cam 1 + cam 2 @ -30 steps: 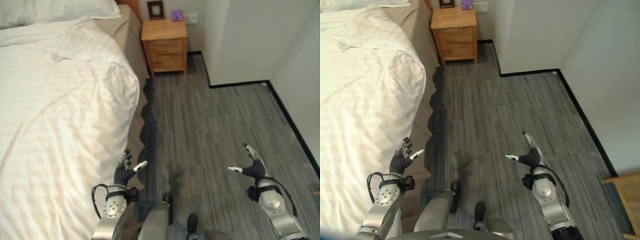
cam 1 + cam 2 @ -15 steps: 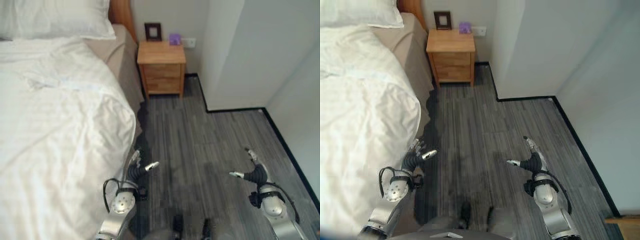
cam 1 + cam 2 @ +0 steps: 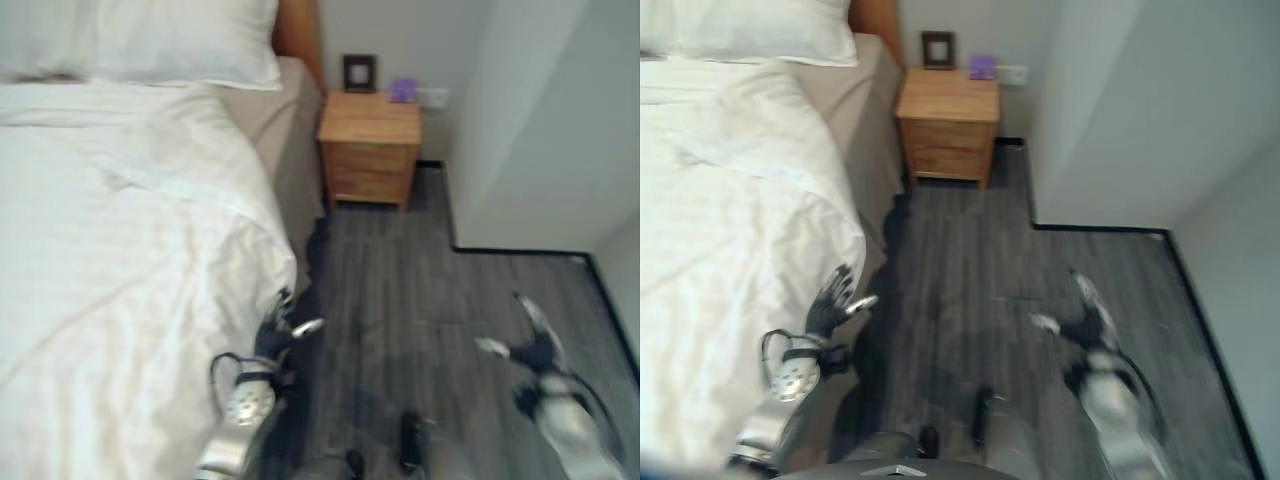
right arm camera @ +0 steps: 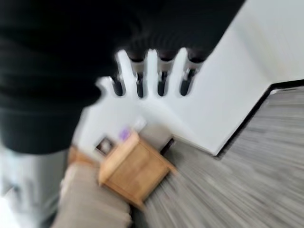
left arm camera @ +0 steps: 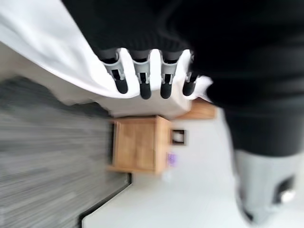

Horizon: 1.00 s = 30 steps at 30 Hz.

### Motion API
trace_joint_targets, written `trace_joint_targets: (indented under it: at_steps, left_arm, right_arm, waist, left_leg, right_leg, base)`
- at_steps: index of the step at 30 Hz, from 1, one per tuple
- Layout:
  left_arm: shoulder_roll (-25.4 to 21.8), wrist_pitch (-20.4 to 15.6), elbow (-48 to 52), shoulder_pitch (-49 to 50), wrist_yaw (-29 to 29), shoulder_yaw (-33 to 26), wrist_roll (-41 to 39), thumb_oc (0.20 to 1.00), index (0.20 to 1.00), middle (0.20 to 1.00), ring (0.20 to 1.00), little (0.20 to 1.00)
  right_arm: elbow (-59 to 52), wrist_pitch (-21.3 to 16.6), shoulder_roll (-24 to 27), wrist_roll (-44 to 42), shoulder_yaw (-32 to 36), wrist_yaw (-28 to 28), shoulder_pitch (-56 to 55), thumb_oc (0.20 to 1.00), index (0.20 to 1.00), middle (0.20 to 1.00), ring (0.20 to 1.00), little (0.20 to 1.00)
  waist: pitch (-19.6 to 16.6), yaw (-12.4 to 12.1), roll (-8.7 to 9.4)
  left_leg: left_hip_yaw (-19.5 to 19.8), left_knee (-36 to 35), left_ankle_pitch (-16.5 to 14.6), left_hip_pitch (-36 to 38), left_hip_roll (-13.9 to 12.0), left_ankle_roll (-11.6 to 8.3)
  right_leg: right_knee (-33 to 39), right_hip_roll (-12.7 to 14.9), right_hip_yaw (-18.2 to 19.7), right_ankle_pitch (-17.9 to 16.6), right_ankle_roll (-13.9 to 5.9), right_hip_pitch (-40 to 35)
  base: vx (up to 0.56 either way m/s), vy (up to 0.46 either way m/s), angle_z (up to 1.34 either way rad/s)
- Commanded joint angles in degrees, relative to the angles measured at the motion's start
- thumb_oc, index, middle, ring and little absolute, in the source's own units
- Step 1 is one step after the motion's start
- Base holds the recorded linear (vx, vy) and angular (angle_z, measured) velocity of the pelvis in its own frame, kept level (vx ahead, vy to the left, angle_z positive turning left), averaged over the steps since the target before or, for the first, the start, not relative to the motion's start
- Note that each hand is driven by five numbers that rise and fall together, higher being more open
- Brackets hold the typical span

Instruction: Making the bed.

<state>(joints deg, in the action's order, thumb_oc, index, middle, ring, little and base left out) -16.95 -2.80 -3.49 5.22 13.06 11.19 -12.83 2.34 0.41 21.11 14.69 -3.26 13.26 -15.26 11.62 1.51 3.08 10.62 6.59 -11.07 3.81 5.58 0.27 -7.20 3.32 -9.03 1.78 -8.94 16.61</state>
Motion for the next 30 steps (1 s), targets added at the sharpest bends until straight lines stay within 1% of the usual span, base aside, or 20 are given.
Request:
trace_joint_targets:
  at_steps: [1, 2, 3, 6, 7, 8, 10, 11, 12, 13, 14, 15, 16, 19, 23, 24, 25, 27, 28, 30]
  left_arm:
    - [-3.37, -2.11, 3.34, 2.45, -1.53, -2.38, 3.66, 1.000, 1.000, 1.000, 1.000, 1.000]
    - [-3.37, -2.11, 3.34, 2.45, -1.53, -2.38, 3.66, 1.000, 1.000, 1.000, 1.000, 1.000]
    - [-3.30, -2.33, 5.01, 2.35, -1.78, -2.88, 0.33, 1.000, 1.000, 1.000, 1.000, 1.000]
    - [-3.69, -2.49, 6.42, 2.69, -2.29, -2.59, -0.39, 1.000, 1.000, 1.000, 1.000, 1.000]
    - [-3.65, -2.20, 6.14, 2.45, -1.70, -2.55, -0.37, 1.000, 1.000, 1.000, 1.000, 1.000]
    - [-3.65, -2.19, 6.13, 2.36, -1.69, -2.56, -0.36, 1.000, 1.000, 1.000, 1.000, 1.000]
    - [-3.22, -2.39, 6.71, 3.33, -1.97, -3.06, -1.17, 1.000, 1.000, 1.000, 1.000, 1.000]
    - [-3.21, -2.38, 6.73, 3.34, -1.98, -3.08, -1.17, 1.000, 1.000, 1.000, 1.000, 1.000]
    - [-2.93, -2.53, 6.99, 3.92, -2.19, -3.25, -1.03, 1.000, 1.000, 1.000, 1.000, 1.000]
    - [-2.23, -2.50, 6.63, 4.73, -2.66, -3.13, -0.24, 1.000, 1.000, 1.000, 1.000, 1.000]
    - [-1.79, -2.33, 6.28, 4.99, -2.77, -2.97, 0.27, 1.000, 1.000, 1.000, 1.000, 1.000]
    - [-1.76, -2.34, 6.27, 5.04, -2.77, -2.95, 0.30, 1.000, 1.000, 1.000, 1.000, 1.000]
    - [-1.11, -2.02, 5.79, 4.96, -3.09, -2.54, 1.63, 1.000, 1.000, 1.000, 1.000, 1.000]
    - [-0.61, -2.28, 5.12, 5.25, -2.75, -2.56, 1.85, 1.000, 1.000, 1.000, 1.000, 1.000]
    - [-1.56, -1.50, 4.33, 4.77, -2.30, -1.71, 1.86, 1.000, 1.000, 1.000, 1.000, 1.000]
    - [-2.56, -0.97, 4.64, 4.08, -2.02, -1.46, 2.55, 1.000, 1.000, 1.000, 1.000, 1.000]
    - [-2.57, -0.96, 4.65, 4.04, -2.02, -1.48, 2.55, 1.000, 1.000, 1.000, 1.000, 1.000]
    - [-3.40, -0.88, 5.35, 3.47, -1.54, -1.37, 3.24, 1.000, 1.000, 1.000, 1.000, 1.000]
    - [-3.94, -1.12, 5.56, 3.30, -1.33, -1.27, 3.52, 1.000, 1.000, 1.000, 1.000, 1.000]
    - [-3.96, -1.24, 5.28, 3.17, -1.04, -1.46, 3.18, 1.000, 1.000, 1.000, 1.000, 1.000]
  right_arm:
    - [2.43, -1.32, 0.78, -2.40, 5.64, 0.53, -0.27, 1.000, 1.000, 1.000, 1.000, 1.000]
    - [2.43, -1.32, 0.78, -2.40, 5.64, 0.53, -0.27, 1.000, 1.000, 1.000, 1.000, 1.000]
    - [2.57, -2.71, 2.35, -4.53, 3.95, 0.27, 2.28, 1.000, 1.000, 1.000, 1.000, 1.000]
    - [1.71, -2.29, 4.22, -4.77, 2.62, -0.42, 3.81, 1.000, 1.000, 1.000, 1.000, 1.000]
    - [2.09, -1.76, 4.95, -4.22, 1.89, -0.44, 4.73, 1.000, 1.000, 1.000, 1.000, 1.000]
    - [2.14, -1.77, 4.94, -4.22, 1.90, -0.42, 4.83, 1.000, 1.000, 1.000, 1.000, 1.000]
    - [1.21, -1.23, 5.40, -3.54, 1.23, -1.17, 5.78, 1.000, 1.000, 1.000, 1.000, 1.000]
    - [1.18, -1.21, 5.41, -3.55, 1.24, -1.18, 5.78, 1.000, 1.000, 1.000, 1.000, 1.000]
    - [0.82, -1.56, 5.27, -3.73, 0.93, -1.41, 5.90, 1.000, 1.000, 1.000, 1.000, 1.000]
    - [0.60, -1.86, 5.08, -3.32, 0.56, -2.17, 5.49, 1.000, 1.000, 1.000, 1.000, 1.000]
    - [0.27, -1.94, 4.90, -3.04, 0.62, -2.24, 5.11, 1.000, 1.000, 1.000, 1.000, 1.000]
    - [0.23, -1.93, 4.92, -3.02, 0.62, -2.25, 5.03, 1.000, 1.000, 1.000, 1.000, 1.000]
    - [-0.51, -1.88, 3.98, -2.70, 0.81, -2.45, 4.18, 1.000, 1.000, 1.000, 1.000, 1.000]
    - [-0.30, -1.73, 2.93, -2.19, 0.00, -2.91, 4.04, 1.000, 1.000, 1.000, 1.000, 1.000]
    - [0.55, -1.68, 1.30, -0.25, -1.35, -3.42, 3.99, 1.000, 1.000, 1.000, 1.000, 1.000]
    - [0.06, -1.46, 0.83, 1.08, -1.91, -3.78, 4.53, 1.000, 1.000, 1.000, 1.000, 1.000]
    - [0.06, -1.46, 0.82, 1.09, -1.90, -3.78, 4.58, 1.000, 1.000, 1.000, 1.000, 1.000]
    - [-1.80, -2.08, 0.69, 1.79, -3.03, -4.61, 5.02, 1.000, 1.000, 1.000, 1.000, 1.000]
    - [-2.60, -2.42, 1.09, 2.53, -4.05, -5.14, 5.39, 1.000, 1.000, 1.000, 1.000, 1.000]
    - [-3.86, -2.58, 0.79, 2.90, -5.03, -5.42, 5.75, 1.000, 1.000, 1.000, 1.000, 1.000]
  waist:
    - [-1.53, 1.79, -2.78]
    - [-1.53, 1.80, -2.78]
    - [1.75, -1.00, -2.01]
    - [4.82, -4.94, 0.57]
    - [5.72, -6.41, 0.40]
    - [5.69, -6.48, 0.53]
    - [5.44, -8.39, -0.19]
    - [5.42, -8.45, 0.04]
    - [4.76, -8.80, -0.45]
    - [3.08, -8.52, -1.89]
    - [2.41, -8.22, -2.13]
    - [2.39, -8.26, -2.08]
    - [1.36, -7.31, -2.39]
    - [-0.10, -7.65, -1.64]
    - [-1.01, -7.89, 1.01]
    - [-0.61, -7.70, 1.90]
    - [-0.70, -7.75, 1.77]
    - [0.16, -7.08, 1.93]
    - [1.14, -6.11, 0.34]
    - [2.04, -5.89, -0.87]
  left_leg:
    - [-1.12, -6.01, 3.34, 14.64, -9.69, -4.01]
    - [-1.12, -6.01, 3.34, 14.64, -9.69, -4.01]
    - [-4.21, 23.05, 17.44, 2.10, -9.81, -7.88]
    - [-4.24, 33.79, 14.71, -8.18, -6.18, -4.01]
    - [-4.91, 33.01, 11.88, -11.66, -6.81, -3.40]
    - [-5.06, 32.93, 12.08, -11.81, -6.69, -3.33]
    - [-7.34, 17.56, 9.43, -14.64, -6.34, -3.11]
    - [-7.51, 16.79, 9.99, -14.39, -6.14, -3.05]
    - [-8.20, 8.21, 10.66, -13.56, -5.10, -2.64]
    - [-11.42, -4.06, 15.58, -13.52, -5.32, -2.87]
    - [-13.85, -8.02, 17.87, -12.42, -5.16, -2.95]
    - [-13.92, -8.63, 18.19, -12.06, -5.08, -2.94]
    - [-19.96, -11.46, 19.68, -12.94, -5.42, -3.24]
    - [-20.22, -11.59, 18.81, -12.07, -5.07, -2.23]
    - [-19.35, -11.59, 17.23, -9.51, -4.32, -0.60]
    - [-19.01, -11.59, 15.12, -7.09, -4.14, 0.55]
    - [-19.04, -11.59, 15.29, -7.32, -4.32, 0.54]
    - [-17.88, -11.59, 12.88, -3.89, -3.45, 1.98]
    - [-16.08, -11.59, 11.92, -1.97, -4.43, 2.40]
    - [-14.01, -11.59, 11.10, -0.46, -5.06, 2.38]
  right_leg:
    - [11.10, -3.18, -2.77, -8.16, 2.11, -9.46]
    - [11.10, -3.18, -2.77, -8.16, 2.11, -9.46]
    - [11.87, -3.52, -2.57, -4.47, 5.56, -16.97]
    - [12.20, -1.92, -0.29, -2.65, 6.60, -20.58]
    - [12.20, -1.78, 0.55, -1.85, 6.31, -21.71]
    - [12.20, -1.63, 0.64, -1.97, 6.27, -21.50]
    - [12.20, -1.42, 1.66, 0.31, 5.37, -23.79]
    - [12.20, -1.15, 1.74, 0.19, 5.33, -23.67]
    - [12.20, -1.59, 2.15, 0.98, 5.08, -24.22]
    - [12.20, -3.34, 1.91, 3.09, 4.96, -26.05]
    - [12.20, -3.73, 1.71, 4.20, 5.07, -27.10]
    - [12.20, -3.65, 1.75, 4.27, 5.05, -27.17]
    - [12.20, -4.29, 1.05, 6.10, 5.17, -29.13]
    - [12.20, -3.86, 0.61, 6.98, 4.51, -31.57]
    - [0.99, -1.48, -0.84, 7.65, 1.79, -29.91]
    - [-10.24, 0.02, -1.21, 3.17, -1.19, -25.57]
    - [-10.28, -0.14, -1.16, 2.99, -1.15, -25.29]
    - [-21.40, 2.67, -1.57, -5.89, -3.85, -20.77]
    - [-27.71, 2.53, -0.34, -7.71, -2.97, -16.62]
    - [-28.45, 4.32, -1.34, -5.34, -1.12, -12.74]
  base:
    - [0.00, 0.000, 1.71]
    - [0.46, -0.273, 0.99]
    - [0.57, -0.366, -0.09]
    - [0.44, -0.244, -0.40]
    - [0.20, -0.044, -0.88]
    - [0.37, 0.010, -0.66]
    - [0.40, 0.054, -0.29]
    - [0.33, 0.088, 0.00]
    - [0.51, 0.112, -0.32]
    - [0.66, 0.134, -0.37]
    - [0.48, 0.084, -0.21]
    - [0.44, 0.058, 0.28]
    - [0.46, 0.056, 0.34]
    - [0.40, 0.069, 0.11]
    - [0.36, 0.116, -0.08]
    - [0.28, 0.118, 0.15]
    - [0.32, 0.137, 0.20]
    - [0.35, 0.148, 0.29]
    - [0.45, 0.155, 0.38]
    - [0.37, 0.063, 1.00]
